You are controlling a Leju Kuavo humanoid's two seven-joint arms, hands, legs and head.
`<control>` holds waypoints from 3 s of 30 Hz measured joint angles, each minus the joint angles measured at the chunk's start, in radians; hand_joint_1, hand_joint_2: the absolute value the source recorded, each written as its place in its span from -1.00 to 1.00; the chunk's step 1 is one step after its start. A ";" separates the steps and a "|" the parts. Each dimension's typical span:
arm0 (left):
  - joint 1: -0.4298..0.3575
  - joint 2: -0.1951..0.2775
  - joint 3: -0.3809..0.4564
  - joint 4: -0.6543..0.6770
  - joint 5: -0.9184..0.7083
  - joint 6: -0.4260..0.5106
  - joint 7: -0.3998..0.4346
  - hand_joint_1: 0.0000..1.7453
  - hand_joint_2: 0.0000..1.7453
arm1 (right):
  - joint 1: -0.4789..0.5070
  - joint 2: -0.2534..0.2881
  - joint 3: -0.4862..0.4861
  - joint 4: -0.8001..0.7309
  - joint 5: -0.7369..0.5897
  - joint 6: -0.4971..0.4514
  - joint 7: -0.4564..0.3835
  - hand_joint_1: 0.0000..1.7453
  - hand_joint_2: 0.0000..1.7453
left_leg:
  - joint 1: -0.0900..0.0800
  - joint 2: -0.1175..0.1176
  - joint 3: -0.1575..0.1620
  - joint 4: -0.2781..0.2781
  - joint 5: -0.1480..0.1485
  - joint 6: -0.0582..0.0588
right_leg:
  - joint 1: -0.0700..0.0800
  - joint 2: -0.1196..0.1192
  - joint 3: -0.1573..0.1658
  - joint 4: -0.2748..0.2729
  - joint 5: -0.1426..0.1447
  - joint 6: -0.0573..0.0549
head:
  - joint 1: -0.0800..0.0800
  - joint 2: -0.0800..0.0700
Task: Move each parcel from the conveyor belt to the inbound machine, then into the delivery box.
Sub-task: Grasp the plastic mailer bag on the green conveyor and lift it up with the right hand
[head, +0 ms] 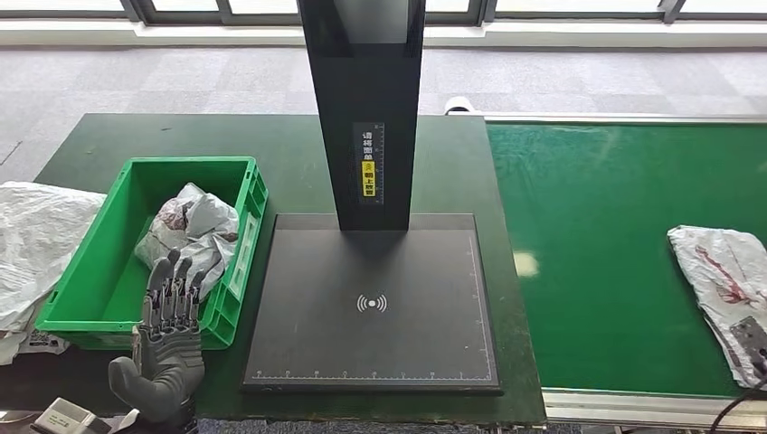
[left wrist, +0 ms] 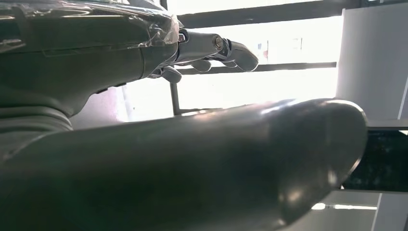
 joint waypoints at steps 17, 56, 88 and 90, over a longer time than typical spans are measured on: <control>-0.021 -0.007 0.019 0.026 -0.032 -0.062 0.000 -1.00 -1.00 | 0.014 -0.089 -0.044 -0.002 0.004 0.096 -0.067 -1.00 1.00 | 0.000 -0.003 -0.006 0.000 0.000 0.000 | 0.000 -0.004 0.000 0.000 0.000 0.000 | 0.000 0.000; -0.029 -0.010 0.041 0.061 -0.076 -0.041 0.000 -1.00 -1.00 | -0.020 0.091 -0.062 0.004 0.120 0.085 -0.076 -1.00 1.00 | 0.000 -0.001 -0.004 -0.001 0.001 -0.001 | 0.000 -0.001 0.000 0.001 0.000 0.000 | 0.000 0.000; -0.015 -0.011 0.073 0.084 -0.083 -0.037 0.000 -1.00 -1.00 | -0.077 0.189 -0.061 0.005 0.167 0.354 -0.193 1.00 1.00 | 0.002 0.003 0.006 0.000 0.001 -0.001 | 0.003 0.003 0.004 -0.001 0.001 -0.001 | 0.000 0.000; -0.015 -0.013 0.073 0.086 -0.083 -0.031 0.000 -1.00 -1.00 | -0.075 0.188 -0.061 0.005 0.160 0.342 -0.211 1.00 1.00 | 0.002 0.003 0.006 0.000 0.001 -0.001 | 0.003 0.004 0.004 -0.001 0.001 -0.001 | 0.000 0.000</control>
